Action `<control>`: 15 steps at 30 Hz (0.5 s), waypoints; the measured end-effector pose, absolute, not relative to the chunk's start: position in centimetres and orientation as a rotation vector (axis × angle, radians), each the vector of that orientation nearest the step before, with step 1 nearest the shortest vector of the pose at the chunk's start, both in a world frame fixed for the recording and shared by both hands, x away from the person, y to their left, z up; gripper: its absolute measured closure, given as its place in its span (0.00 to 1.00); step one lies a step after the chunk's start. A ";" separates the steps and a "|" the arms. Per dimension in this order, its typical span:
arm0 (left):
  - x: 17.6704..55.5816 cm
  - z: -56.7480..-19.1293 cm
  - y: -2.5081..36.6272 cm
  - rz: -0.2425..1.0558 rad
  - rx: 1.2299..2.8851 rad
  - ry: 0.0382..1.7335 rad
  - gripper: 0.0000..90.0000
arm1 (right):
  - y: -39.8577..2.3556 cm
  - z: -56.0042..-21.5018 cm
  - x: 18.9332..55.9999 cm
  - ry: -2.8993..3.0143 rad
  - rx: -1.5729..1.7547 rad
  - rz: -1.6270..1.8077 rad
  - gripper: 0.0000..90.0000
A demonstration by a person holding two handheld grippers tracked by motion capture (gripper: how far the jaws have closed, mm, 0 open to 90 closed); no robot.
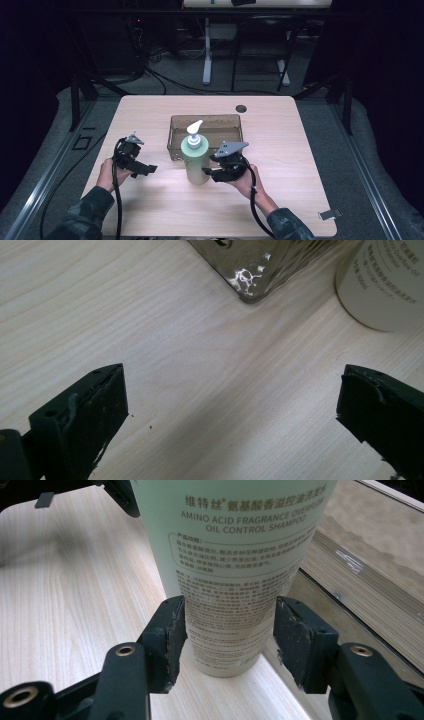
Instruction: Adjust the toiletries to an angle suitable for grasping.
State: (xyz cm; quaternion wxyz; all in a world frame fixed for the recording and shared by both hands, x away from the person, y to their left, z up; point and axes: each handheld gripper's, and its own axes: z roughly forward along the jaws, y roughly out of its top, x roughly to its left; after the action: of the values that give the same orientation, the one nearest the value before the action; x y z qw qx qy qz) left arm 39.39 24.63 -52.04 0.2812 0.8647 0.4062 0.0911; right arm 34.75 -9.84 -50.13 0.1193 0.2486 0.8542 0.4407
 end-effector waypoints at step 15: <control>39.5 -52.1 24.5 0.240 2.325 1.085 0.00 | -6.6 -50.2 35.5 2.526 0.698 1.276 0.54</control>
State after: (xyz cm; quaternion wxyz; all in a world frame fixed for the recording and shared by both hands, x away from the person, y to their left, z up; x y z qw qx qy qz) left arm 39.49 24.54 -52.10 0.2786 0.8665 0.4044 0.0895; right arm 35.52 -6.58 -50.24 0.1133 0.2379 0.8610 0.4350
